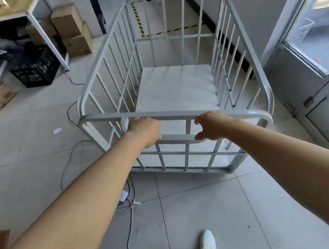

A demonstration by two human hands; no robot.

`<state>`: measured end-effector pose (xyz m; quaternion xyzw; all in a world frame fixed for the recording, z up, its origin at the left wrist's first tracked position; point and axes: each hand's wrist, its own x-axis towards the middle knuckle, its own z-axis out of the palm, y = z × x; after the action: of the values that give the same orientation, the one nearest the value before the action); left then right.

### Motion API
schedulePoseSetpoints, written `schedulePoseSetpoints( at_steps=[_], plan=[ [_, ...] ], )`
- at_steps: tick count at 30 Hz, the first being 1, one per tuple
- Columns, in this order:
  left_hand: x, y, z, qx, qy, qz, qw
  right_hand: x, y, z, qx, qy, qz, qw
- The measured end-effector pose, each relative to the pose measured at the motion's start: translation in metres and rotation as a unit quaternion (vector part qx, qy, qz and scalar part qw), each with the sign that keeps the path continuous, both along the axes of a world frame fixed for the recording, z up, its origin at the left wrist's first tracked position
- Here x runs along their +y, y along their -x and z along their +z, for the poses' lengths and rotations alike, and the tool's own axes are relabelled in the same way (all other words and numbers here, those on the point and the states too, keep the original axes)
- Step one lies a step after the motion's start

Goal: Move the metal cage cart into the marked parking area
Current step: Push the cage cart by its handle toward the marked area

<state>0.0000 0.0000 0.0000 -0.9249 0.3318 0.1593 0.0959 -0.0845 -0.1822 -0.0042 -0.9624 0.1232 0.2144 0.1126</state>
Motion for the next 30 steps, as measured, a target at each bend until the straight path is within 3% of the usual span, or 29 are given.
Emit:
schedulePoseSetpoints(
  at_steps=[14,21,30],
  plan=[
    [-0.019,-0.031,-0.062,0.068,-0.049,-0.012,0.996,-0.024,-0.023,-0.068,0.081,0.002,0.001,0.997],
    [-0.012,-0.04,-0.078,0.04,-0.007,-0.045,0.998,-0.015,-0.022,-0.085,0.051,0.027,-0.051,0.997],
    [-0.015,-0.067,-0.077,0.045,0.007,-0.063,0.997,-0.015,-0.044,-0.092,0.025,-0.011,-0.125,0.992]
  ],
)
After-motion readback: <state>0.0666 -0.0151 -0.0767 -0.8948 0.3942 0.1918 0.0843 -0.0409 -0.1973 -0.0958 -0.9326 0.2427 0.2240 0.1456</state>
